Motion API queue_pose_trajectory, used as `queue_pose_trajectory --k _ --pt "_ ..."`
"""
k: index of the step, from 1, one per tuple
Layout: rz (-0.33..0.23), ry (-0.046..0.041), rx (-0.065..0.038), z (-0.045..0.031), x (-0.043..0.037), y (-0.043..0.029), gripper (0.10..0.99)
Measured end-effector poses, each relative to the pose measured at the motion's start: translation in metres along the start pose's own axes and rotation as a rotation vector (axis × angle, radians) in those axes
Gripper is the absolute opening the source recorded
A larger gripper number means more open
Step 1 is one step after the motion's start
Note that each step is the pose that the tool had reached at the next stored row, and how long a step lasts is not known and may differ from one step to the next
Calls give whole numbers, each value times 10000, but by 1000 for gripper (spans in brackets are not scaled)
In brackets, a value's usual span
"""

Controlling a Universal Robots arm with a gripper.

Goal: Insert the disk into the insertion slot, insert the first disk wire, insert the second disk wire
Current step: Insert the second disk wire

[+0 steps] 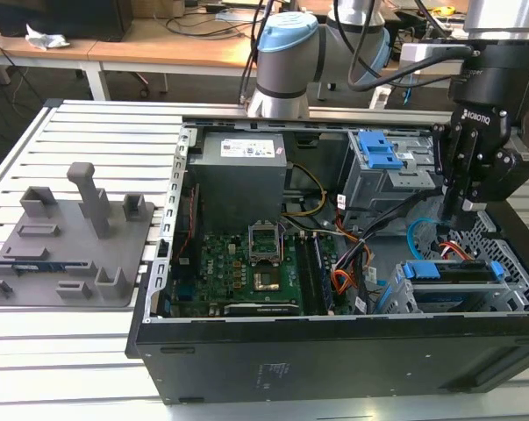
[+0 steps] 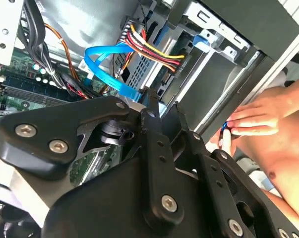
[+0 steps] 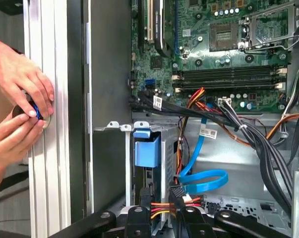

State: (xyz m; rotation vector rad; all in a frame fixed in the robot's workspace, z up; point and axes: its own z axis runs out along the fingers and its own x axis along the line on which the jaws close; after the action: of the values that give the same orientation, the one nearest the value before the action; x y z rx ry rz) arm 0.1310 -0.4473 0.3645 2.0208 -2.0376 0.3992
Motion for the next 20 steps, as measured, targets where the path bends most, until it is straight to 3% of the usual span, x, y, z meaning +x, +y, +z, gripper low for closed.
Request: queue_pose_trajectory --k 12,13,14,15,17,20 --pt "78 3 -371 34 -77 2 298" --pt "26 3 -506 40 -80 -8 298" --pt "-87 4 -714 50 -84 -42 298" --pt "-168 3 -742 56 -87 -57 298" --pt "-534 6 -603 60 -87 -62 298" --pt "-537 -1 -597 65 -88 -62 298"
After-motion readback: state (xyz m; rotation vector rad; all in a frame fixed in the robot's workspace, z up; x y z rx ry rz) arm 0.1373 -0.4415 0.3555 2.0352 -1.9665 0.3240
